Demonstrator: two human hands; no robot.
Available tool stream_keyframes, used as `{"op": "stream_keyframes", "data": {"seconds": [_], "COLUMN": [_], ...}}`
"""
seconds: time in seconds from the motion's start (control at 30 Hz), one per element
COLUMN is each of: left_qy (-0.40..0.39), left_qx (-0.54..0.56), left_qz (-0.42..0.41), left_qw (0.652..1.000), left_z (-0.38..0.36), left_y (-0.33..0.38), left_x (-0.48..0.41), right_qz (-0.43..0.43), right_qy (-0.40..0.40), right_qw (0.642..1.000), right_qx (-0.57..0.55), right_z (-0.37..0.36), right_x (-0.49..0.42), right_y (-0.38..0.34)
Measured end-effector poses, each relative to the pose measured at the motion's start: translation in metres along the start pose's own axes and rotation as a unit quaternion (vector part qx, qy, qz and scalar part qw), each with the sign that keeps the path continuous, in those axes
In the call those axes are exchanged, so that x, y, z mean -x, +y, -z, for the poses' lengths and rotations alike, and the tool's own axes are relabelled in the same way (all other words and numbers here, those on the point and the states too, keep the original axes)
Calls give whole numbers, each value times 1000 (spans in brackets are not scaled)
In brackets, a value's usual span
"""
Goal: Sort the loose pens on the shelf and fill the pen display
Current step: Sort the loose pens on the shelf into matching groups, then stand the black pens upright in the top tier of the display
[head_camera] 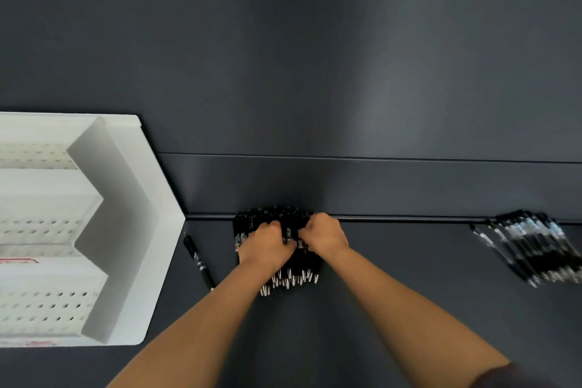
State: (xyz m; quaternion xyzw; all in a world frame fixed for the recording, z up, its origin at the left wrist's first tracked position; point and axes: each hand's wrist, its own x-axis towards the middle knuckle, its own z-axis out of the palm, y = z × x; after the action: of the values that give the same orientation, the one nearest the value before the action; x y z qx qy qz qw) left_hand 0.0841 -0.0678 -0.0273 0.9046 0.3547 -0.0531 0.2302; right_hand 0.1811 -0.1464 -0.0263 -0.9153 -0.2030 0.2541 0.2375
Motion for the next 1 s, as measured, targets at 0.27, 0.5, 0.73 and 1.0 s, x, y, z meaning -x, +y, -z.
{"op": "stream_keyframes", "data": {"seconds": [0.27,0.5,0.73,1.0], "left_qy": [15,14,0,69], "left_qx": [-43,-32,20,278], "left_qz": [16,44,70,7], "left_qw": [999,998,997,958], "left_z": [-2,-2,-2,18], "left_y": [24,28,17,12], "left_x": [-17,-21,-24,-5], "right_qz": [14,-10,19,112], "right_qy": [19,-9,-14,-11], "right_qw": [1000,1000,993,974], "right_qx": [-20,-4,-116,-198], "right_z": [2,-5,2,30], "right_x": [-12,-25,-30,-6], "right_y": [6,-4,-2,-8]}}
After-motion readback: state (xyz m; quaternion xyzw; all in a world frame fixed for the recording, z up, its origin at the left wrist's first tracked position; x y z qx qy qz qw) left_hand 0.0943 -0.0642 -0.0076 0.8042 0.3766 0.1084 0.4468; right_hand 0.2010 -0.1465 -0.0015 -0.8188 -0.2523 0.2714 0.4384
